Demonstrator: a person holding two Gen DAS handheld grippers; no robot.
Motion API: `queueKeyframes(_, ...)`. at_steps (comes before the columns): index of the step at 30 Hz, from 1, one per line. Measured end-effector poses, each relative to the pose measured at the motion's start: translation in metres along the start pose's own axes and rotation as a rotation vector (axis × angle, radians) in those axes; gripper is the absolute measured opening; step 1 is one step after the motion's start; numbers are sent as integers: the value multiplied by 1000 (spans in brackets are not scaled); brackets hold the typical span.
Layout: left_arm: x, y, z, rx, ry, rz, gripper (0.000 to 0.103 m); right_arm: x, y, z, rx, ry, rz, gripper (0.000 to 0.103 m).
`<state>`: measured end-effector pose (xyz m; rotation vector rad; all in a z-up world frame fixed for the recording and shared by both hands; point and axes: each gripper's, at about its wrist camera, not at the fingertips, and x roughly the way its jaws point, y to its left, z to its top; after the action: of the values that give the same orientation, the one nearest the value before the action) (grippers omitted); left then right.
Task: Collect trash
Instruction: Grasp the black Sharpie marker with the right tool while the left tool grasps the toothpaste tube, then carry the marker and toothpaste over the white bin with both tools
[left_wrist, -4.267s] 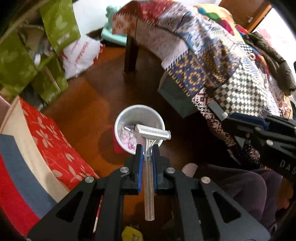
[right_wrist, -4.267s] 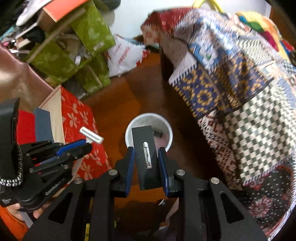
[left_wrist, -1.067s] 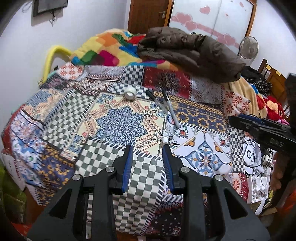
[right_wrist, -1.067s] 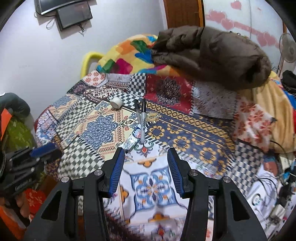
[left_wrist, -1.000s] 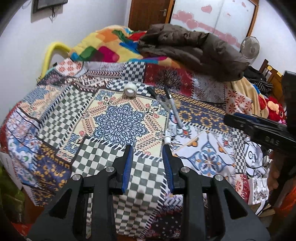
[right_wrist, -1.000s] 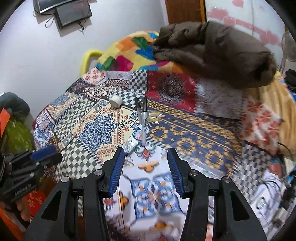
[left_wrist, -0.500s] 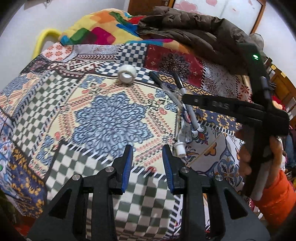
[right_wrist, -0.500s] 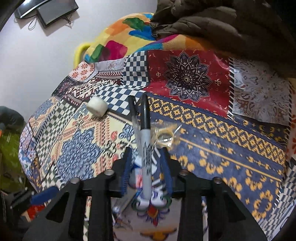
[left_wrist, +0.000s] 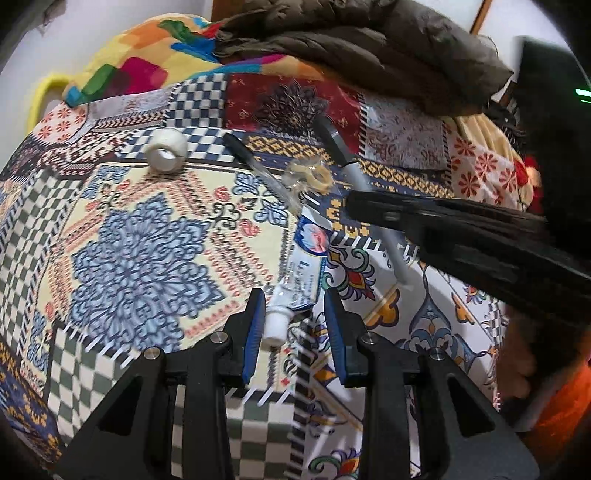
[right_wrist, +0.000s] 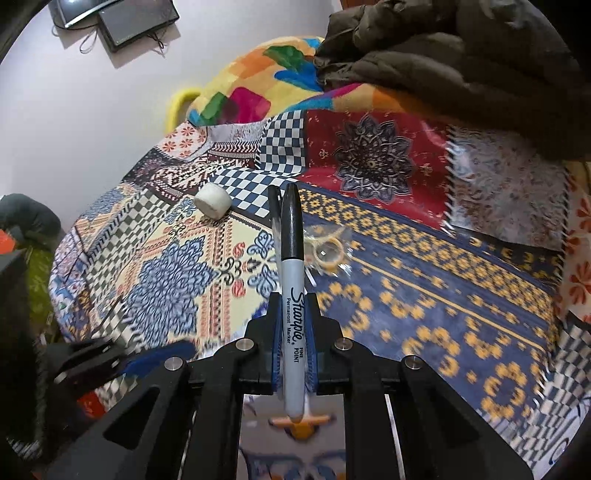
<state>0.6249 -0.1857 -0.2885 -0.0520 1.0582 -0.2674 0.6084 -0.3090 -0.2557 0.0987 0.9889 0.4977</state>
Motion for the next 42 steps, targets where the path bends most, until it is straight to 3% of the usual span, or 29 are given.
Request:
queueKeyframes(16, 27, -24, 7, 127, 33, 64, 32, -32, -26, -35, 68, 26, -17, 11)
queueKeyframes(23, 19, -23, 10, 82, 92, 47, 27, -55, -26, -39, 90, 17, -31, 11)
queueKeyframes(30, -43, -42, 0, 56, 20, 39, 27, -99, -5, -42, 51, -26, -61, 11)
queueKeyframes(42, -193, -62, -27, 74, -137, 114, 27, -195, 64, -47, -49, -135, -57, 10)
